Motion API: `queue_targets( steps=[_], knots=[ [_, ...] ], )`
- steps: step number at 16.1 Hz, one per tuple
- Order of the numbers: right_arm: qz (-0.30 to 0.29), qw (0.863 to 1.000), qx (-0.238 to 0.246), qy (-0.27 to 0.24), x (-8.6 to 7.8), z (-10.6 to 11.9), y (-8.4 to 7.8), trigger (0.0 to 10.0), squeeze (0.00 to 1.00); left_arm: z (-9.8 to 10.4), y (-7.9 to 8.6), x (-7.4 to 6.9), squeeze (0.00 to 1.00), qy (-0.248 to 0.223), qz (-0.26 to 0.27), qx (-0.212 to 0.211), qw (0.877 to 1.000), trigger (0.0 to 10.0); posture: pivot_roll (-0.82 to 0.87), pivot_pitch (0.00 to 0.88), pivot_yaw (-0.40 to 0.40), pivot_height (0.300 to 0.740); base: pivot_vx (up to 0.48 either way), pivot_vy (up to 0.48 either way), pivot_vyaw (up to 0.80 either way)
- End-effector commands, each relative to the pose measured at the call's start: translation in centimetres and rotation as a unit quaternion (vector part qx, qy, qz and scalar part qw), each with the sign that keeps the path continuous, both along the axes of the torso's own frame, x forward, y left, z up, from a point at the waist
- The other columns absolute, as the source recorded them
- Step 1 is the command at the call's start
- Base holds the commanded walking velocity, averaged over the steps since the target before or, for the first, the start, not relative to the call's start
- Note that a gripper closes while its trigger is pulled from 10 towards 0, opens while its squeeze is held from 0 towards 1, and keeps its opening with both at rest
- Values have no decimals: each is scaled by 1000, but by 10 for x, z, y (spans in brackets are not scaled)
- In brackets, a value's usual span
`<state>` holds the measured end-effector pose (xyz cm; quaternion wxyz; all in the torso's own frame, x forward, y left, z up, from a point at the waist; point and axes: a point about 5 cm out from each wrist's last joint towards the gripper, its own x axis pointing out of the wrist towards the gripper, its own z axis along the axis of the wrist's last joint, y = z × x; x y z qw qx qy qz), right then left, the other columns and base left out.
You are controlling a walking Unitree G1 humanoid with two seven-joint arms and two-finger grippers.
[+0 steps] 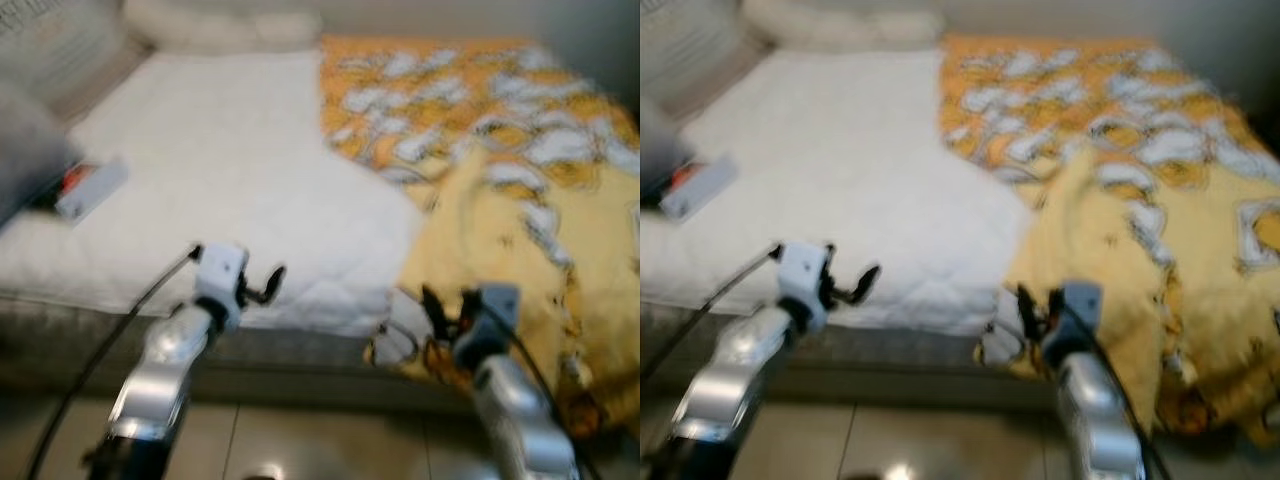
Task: Clean up the room
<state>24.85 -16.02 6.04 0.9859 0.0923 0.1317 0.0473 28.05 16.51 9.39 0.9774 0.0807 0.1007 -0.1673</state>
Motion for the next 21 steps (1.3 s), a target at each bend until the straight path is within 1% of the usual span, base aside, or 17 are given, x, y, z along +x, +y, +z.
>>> queue_targets(
  steps=[1,5,8,10,11,13,14,15,16,17,18,20,21],
  knots=[
    [-3,1000,0,-7,2,5,-4,10000,0,3,-4,2,376,-3,-4,-4,1000,10000,-21,0,34,740,304,0,488],
    [0,1000,-3,-7,4,6,-4,10000,0,2,-3,2,373,-2,0,-8,1000,10000,-18,0,29,740,309,0,481],
    [-15,1000,1,-3,5,5,-6,10000,0,2,-2,2,369,-1,0,-7,1000,10000,-13,0,27,740,314,0,0],
    [-8,1000,-18,-2,7,4,-6,10000,0,2,-1,2,365,0,-2,-5,1000,10000,-12,0,29,740,308,0,0],
    [-22,999,-28,7,7,2,-8,10000,0,1,-2,2,365,2,-6,-3,1000,10000,-13,0,30,740,289,0,0],
    [-55,997,-52,26,7,-4,-18,10000,0,1,-3,2,361,4,-13,1,1000,10000,-14,0,31,740,257,0,0],
    [-64,996,-56,29,7,-5,-22,10000,55,1,-3,2,365,5,-15,2,1000,10000,-15,0,32,740,244,0,0],
    [-66,996,-57,30,8,-5,-23,10000,384,1,-3,2,365,5,-15,1,1000,10000,-15,0,32,740,240,0,0],
    [-67,996,-60,30,8,-5,-25,10000,608,1,-3,3,361,6,-16,1,1000,10000,-16,0,32,740,0,0,0],
    [-70,995,-64,31,9,-5,-26,10000,1000,0,-3,3,353,8,-19,5,1000,10000,-18,0,33,740,0,0,0],
    [-66,995,-64,32,11,-5,-26,10000,1000,0,-4,3,341,6,-23,5,1000,10000,-22,0,35,740,0,0,0],
    [-33,993,-90,71,26,-12,-32,10000,1000,1,-4,4,345,7,-51,13,999,10000,-26,0,30,740,0,0,0],
    [-27,992,-96,83,31,-14,-34,10000,1000,2,-4,5,345,7,-63,14,998,10000,-25,0,28,740,0,0,0]
  ],
)
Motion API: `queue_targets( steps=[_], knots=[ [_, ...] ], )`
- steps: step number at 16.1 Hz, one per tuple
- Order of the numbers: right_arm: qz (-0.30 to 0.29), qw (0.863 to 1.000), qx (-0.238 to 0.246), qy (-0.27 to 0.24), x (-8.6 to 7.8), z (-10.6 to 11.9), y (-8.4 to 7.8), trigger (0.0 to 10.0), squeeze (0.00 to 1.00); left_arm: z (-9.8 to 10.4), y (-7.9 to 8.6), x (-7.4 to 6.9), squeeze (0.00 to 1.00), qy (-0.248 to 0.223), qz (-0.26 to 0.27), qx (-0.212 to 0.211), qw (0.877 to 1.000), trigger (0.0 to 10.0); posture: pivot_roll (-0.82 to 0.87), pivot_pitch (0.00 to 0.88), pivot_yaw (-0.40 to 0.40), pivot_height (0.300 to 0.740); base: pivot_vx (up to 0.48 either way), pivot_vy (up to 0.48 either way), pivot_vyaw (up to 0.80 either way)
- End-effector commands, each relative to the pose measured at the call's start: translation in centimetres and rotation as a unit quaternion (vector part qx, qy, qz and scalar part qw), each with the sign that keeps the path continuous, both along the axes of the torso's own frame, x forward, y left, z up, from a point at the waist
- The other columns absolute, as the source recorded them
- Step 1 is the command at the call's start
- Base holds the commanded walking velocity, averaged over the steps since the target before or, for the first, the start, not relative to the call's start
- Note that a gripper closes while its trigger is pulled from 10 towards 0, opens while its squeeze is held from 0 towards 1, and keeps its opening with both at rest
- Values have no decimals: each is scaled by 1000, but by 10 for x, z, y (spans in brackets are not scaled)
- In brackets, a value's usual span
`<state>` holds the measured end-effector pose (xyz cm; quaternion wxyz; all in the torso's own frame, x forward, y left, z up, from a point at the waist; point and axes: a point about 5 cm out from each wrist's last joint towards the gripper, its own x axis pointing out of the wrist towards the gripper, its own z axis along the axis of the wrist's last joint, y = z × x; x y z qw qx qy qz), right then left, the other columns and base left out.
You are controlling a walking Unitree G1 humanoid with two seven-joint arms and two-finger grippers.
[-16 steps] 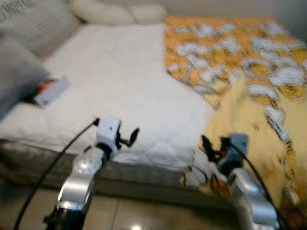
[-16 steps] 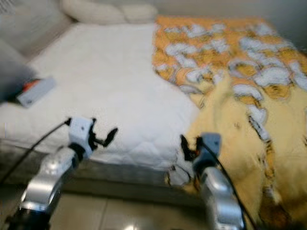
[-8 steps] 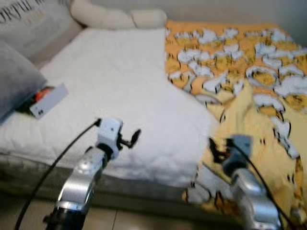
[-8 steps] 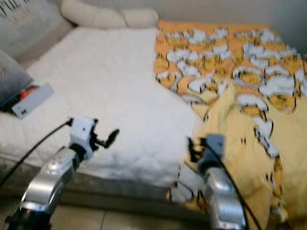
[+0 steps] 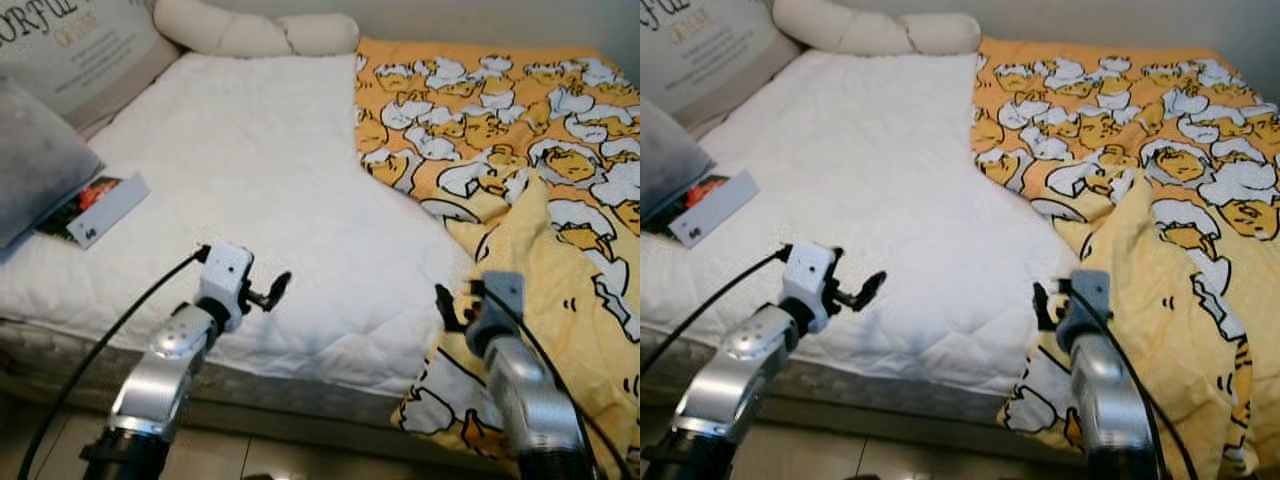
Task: Clean up the room
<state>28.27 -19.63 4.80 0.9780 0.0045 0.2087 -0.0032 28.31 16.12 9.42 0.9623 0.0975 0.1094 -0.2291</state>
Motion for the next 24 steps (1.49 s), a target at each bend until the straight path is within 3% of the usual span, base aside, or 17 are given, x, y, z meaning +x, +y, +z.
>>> queue_targets(
  steps=[1,3,4,5,9,10,11,16,24],
  knots=[
    [13,999,-11,35,8,-7,-5,10000,1000,5,-1,1,345,-4,-44,7,999,10000,-12,0,15,740,0,0,0],
    [8,995,-30,91,18,-20,-17,10000,1000,9,0,-4,345,13,-104,22,994,10000,3,0,12,740,0,0,0],
    [6,994,-34,104,19,-22,-20,10000,631,10,1,-5,345,17,-115,27,993,10000,6,0,11,740,0,0,0],
    [2,992,-37,123,21,-26,-23,10000,0,11,2,-7,345,24,-135,33,990,10000,12,0,11,740,0,0,0],
    [-1,985,-20,169,24,-33,-28,9804,0,16,7,-20,341,58,-216,58,973,10000,43,20,20,740,0,0,0],
    [-14,983,-13,180,20,-39,-29,3882,0,16,8,-24,345,70,-231,61,969,10000,54,33,24,740,0,0,0],
    [-17,982,-10,187,17,-42,-29,0,0,17,8,-26,345,75,-239,64,966,10000,62,41,26,740,0,0,0],
    [-36,973,-38,227,-1,-58,-38,0,0,19,12,-33,341,94,-258,74,959,10000,86,73,40,740,0,0,0],
    [-51,968,-56,237,-9,-62,-48,0,0,18,9,-39,345,111,-273,69,953,10000,82,78,36,740,0,0,0]
  ],
)
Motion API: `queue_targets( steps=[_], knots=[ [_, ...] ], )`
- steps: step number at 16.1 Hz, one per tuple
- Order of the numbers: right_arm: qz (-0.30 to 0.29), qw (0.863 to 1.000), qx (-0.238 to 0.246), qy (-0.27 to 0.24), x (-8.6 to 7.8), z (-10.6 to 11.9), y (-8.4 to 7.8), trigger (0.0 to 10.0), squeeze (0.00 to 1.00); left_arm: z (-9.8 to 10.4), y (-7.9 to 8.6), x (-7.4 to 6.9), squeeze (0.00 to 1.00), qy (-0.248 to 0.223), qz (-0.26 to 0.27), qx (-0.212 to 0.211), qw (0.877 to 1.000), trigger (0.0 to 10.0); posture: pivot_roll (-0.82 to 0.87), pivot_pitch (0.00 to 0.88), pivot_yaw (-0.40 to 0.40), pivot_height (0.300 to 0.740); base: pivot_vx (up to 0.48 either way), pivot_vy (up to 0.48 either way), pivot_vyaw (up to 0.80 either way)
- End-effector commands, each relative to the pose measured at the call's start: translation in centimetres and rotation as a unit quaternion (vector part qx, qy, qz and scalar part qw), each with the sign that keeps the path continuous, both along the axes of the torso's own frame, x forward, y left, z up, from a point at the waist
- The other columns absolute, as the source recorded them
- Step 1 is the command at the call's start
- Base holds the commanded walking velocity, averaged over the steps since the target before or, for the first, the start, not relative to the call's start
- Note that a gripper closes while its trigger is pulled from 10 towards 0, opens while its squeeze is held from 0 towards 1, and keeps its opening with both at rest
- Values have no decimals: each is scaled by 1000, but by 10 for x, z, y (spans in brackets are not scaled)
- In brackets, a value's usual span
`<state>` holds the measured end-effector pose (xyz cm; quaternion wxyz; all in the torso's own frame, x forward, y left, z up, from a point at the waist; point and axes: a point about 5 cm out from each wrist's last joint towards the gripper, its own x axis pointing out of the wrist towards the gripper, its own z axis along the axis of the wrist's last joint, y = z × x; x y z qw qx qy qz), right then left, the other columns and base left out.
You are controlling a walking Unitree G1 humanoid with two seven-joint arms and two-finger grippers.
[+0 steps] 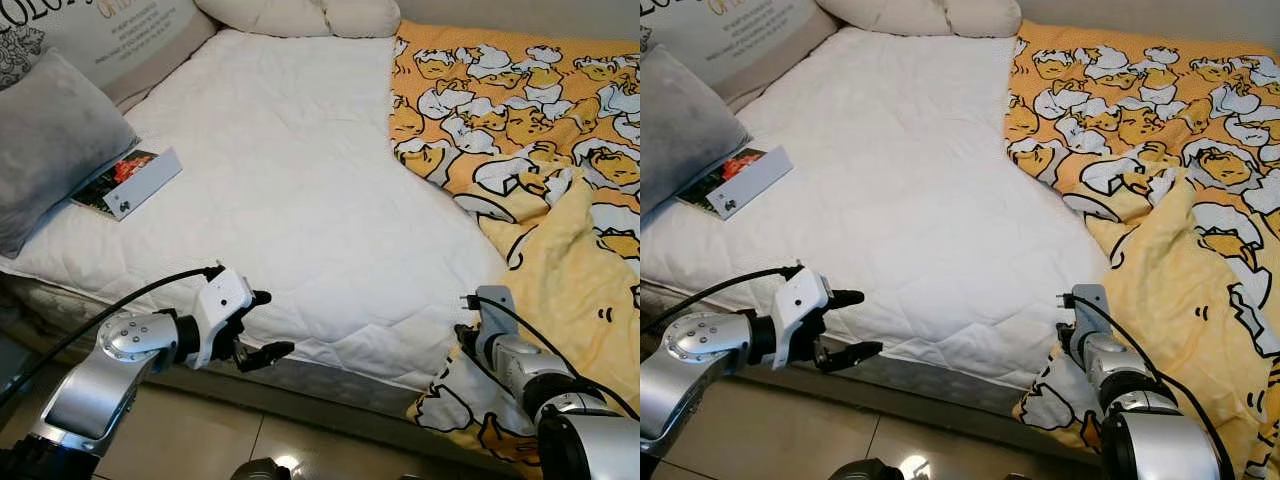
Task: Clean up the room
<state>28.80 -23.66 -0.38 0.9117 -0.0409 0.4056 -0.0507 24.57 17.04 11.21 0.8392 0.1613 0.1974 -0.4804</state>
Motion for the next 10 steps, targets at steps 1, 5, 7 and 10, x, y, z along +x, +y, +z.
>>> queue_targets(
  steps=[1,5,7,10],
  knots=[
    [-15,999,-3,28,-13,-10,-7,0,0,0,-1,-1,345,2,-4,2,1000,10000,77,71,33,740,0,0,0],
    [-3,1000,7,29,-15,-11,-7,0,0,-2,-4,2,341,0,1,-3,1000,10000,61,28,28,740,0,0,0],
    [0,999,17,27,-16,-12,-6,0,0,-4,-5,7,345,-5,17,-11,1000,10000,35,0,41,740,0,0,0],
    [-1,999,32,24,-21,-16,-6,0,0,-5,-5,13,353,-18,32,-9,999,10000,21,0,37,740,0,0,0]
  ],
)
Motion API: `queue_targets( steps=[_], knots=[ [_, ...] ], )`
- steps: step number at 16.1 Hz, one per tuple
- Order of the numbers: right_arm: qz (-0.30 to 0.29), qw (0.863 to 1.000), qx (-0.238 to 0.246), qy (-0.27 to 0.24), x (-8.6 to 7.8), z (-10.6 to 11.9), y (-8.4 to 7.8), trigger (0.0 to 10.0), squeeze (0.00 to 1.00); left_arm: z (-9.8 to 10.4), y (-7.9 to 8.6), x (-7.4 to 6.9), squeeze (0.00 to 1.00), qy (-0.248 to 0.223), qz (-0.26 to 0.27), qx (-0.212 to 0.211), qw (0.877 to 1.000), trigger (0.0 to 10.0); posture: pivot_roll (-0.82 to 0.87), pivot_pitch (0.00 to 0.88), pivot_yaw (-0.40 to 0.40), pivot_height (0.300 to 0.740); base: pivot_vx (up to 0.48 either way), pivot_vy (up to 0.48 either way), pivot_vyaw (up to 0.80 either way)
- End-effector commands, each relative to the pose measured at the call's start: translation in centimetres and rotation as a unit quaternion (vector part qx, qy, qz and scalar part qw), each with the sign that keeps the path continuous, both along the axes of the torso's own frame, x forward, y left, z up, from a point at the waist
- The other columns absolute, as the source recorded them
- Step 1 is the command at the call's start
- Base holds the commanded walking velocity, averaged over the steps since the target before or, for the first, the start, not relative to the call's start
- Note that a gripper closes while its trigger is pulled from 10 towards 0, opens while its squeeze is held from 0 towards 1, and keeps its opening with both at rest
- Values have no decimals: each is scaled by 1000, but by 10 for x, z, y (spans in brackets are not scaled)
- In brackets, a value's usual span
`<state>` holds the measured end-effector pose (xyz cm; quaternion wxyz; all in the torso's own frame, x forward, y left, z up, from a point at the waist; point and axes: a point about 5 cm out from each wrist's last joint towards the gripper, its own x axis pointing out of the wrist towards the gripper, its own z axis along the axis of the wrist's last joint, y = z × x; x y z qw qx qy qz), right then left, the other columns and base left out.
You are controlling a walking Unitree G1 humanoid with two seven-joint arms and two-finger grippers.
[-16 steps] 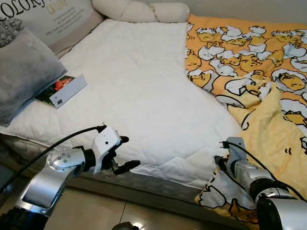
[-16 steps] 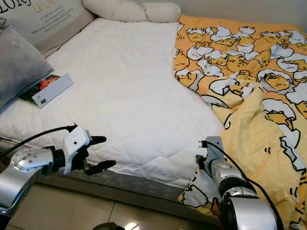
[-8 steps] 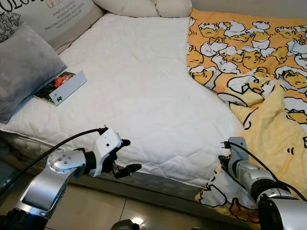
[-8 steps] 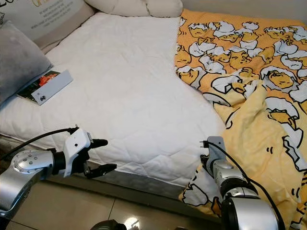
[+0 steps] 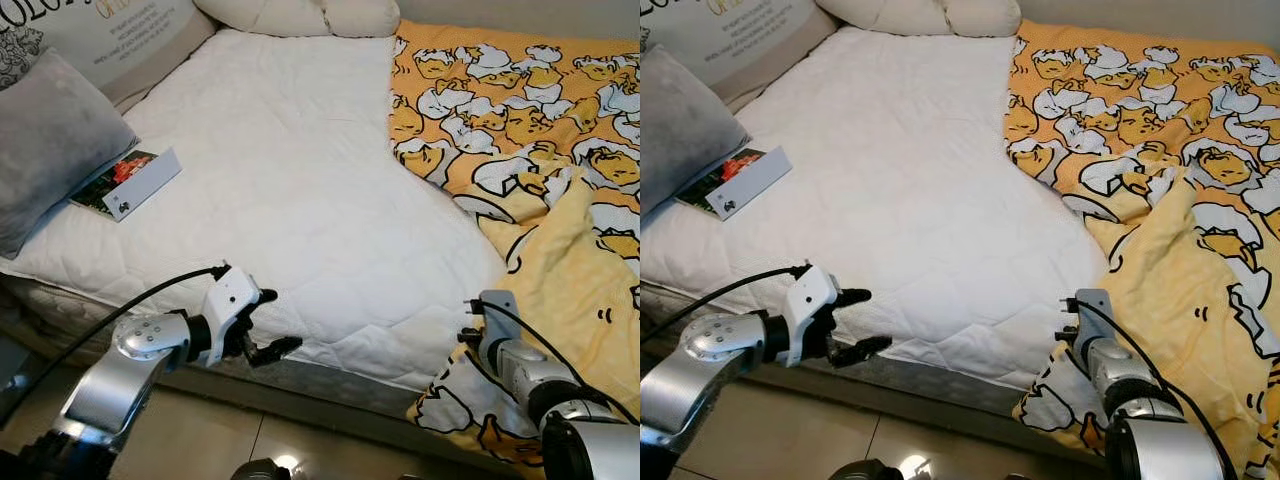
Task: Clean up the room
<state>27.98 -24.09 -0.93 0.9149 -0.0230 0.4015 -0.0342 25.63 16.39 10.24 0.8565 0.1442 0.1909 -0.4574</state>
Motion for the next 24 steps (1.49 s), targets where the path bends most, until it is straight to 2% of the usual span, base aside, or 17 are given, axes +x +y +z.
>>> queue_targets(
  steps=[1,5,6,7,8,9,10,12,13,15,16,17,18,19,20,21,24],
  knots=[
    [-6,1000,20,23,-13,-11,0,0,0,5,2,6,353,-18,6,6,1000,10000,19,0,35,740,0,0,0],
    [101,988,106,-42,-2,2,10,0,0,5,2,10,349,-25,9,4,1000,10000,8,0,33,740,0,0,0],
    [256,943,198,-72,-9,12,25,0,0,3,1,10,353,-25,9,4,1000,10000,-2,0,37,740,0,0,0],
    [366,892,257,-71,-27,22,33,0,0,1,-1,10,353,-25,7,2,1000,10000,-9,0,39,740,0,0,0],
    [387,879,271,-70,-32,25,35,0,0,1,-2,10,353,-25,6,2,1000,10000,-9,0,39,740,0,0,0],
    [442,839,310,-62,-46,33,42,0,0,1,-3,10,353,-25,5,1,1000,10000,-10,0,40,740,0,0,0],
    [476,813,332,-52,-58,40,45,0,0,1,-4,10,353,-25,4,0,1000,10000,-9,0,40,740,0,0,0],
    [598,706,378,39,-115,57,53,0,0,2,-5,11,353,-27,1,-2,1000,10000,-11,0,40,740,0,0,0],
    [629,677,375,77,-133,58,52,0,0,2,-5,12,349,-26,1,-2,1000,10000,-9,0,38,740,0,0,0],
    [644,680,336,101,-142,47,46,0,0,2,-4,12,349,-27,1,-1,1000,10000,-10,0,38,740,0,0,0],
    [634,716,275,98,-134,32,41,118,0,2,-4,12,349,-27,0,-1,1000,10000,-8,0,40,740,0,0,0],
    [627,732,247,99,-131,30,41,8196,0,2,-4,12,349,-27,-1,-1,1000,10000,-8,0,42,740,0,0,0],
    [606,757,228,89,-123,27,43,10000,0,2,-4,13,345,-27,-1,0,1000,10000,-5,0,42,740,0,0,0],
    [585,778,214,75,-115,26,43,10000,0,2,-5,14,349,-28,-2,1,1000,10000,-3,0,42,740,0,0,0],
    [558,802,206,58,-104,25,44,10000,1000,2,-5,14,353,-30,-3,3,1000,10000,-2,0,45,740,0,0,0],
    [547,806,220,52,-101,26,44,10000,1000,2,-4,14,349,-30,-3,3,1000,10000,-2,0,46,740,0,0,0],
    [553,801,226,41,-100,26,42,10000,1000,2,-3,14,349,-33,-4,7,999,10000,0,0,48,740,0,0,0]
  ],
)
